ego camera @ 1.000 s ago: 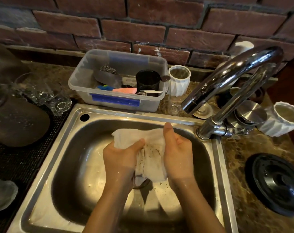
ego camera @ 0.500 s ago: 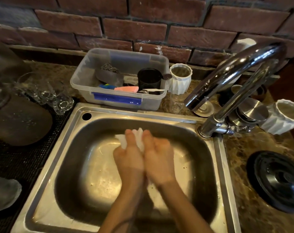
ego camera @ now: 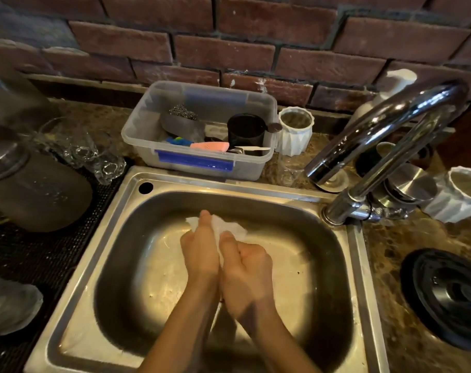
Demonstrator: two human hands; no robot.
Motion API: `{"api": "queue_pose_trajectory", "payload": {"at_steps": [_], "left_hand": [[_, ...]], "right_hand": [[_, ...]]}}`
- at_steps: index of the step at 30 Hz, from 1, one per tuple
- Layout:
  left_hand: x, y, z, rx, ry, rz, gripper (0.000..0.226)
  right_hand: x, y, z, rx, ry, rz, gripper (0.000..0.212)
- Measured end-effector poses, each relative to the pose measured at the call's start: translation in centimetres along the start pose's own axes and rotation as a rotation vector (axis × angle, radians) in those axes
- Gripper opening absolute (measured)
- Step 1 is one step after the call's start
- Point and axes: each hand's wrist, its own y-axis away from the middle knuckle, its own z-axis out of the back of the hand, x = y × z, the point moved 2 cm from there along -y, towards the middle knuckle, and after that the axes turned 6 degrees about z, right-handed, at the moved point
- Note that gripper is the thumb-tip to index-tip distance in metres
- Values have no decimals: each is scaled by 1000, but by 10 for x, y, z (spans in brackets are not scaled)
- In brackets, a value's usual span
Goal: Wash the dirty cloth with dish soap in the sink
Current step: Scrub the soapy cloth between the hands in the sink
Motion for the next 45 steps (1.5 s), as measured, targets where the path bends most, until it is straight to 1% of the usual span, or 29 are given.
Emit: {"api": "queue_pose_trajectory", "payload": {"at_steps": [2,4,6,7,10,13,14,17,18,20,21,23,24,25,27,28,29,30,31,32,34,35,36,37,39,42,43,44,45], "left_hand": [[2,1,0,24,13,11,41],[2,3,0,12,22,34,29],[-4,-3,2,-9,9,-10,34],[-4,-6,2,1,35,8,39],[0,2,1,33,67,65,41],[-3,-3,3,18,66,27,41],[-3,-2,2,35,116,47,42],[1,4,-2,27,228,132,45],[-1,6,0,2,277,127,44],[-11,5,2,64,346,86,37],[-12,6,3,78,366,88,36],[-5,2,-1,40,320,130,42],[-4,8,-1,20,287,143,45],[-7,6,1,-9,290,129,46],[-14,0,4,-28,293,71,39],[-15,2,4,12,278,78,34],[-10,-2,3,34,285,76,35],[-9,-1,1,39,215,71,35],[-5,4,1,102,221,139,38],[-6,3,1,95,249,159,42],[-11,0,2,53,234,75,44],[-13,1,3,48,206,69,43],[-12,4,2,42,172,53,41],[-10,5,-1,83,150,56,39],[-3,10,-3,161,188,161,39],[-14,8,-2,175,192,44,35],[-15,6,-3,179,161,53,29],[-12,8,-4,198,142,78,25],[-7,10,-5,215,93,57,27]], "right_hand": [[-6,-6,3,-71,-9,23,48],[-5,-8,5,-81,-30,7,44],[3,0,-1,-9,-28,15,47],[5,1,-2,-4,-18,34,49],[12,-8,4,-69,-43,65,48],[13,0,-2,22,-3,44,48],[12,2,-1,29,5,62,49],[14,-9,9,-73,-36,74,49],[13,-7,8,-56,-53,67,48],[16,3,0,27,-15,79,50],[17,3,0,29,9,88,50],[15,-9,7,-65,-5,102,50],[17,-10,9,-71,-33,91,50],[18,-6,7,-42,-63,81,49],[21,11,-3,64,-11,94,47],[22,12,-4,72,37,110,47],[22,5,-1,19,64,136,50],[23,-5,5,-41,62,144,52],[25,-11,9,-64,36,141,52],[27,-10,9,-51,8,139,51],[24,8,0,53,36,159,49],[22,14,-2,79,55,160,48],[21,11,0,58,54,167,49],[20,1,6,-3,44,169,49],[23,-10,16,-67,44,146,50],[30,20,8,47,21,197,47],[31,23,8,47,30,209,46],[29,16,14,-8,48,229,48],[27,4,21,-80,58,221,50]]}}
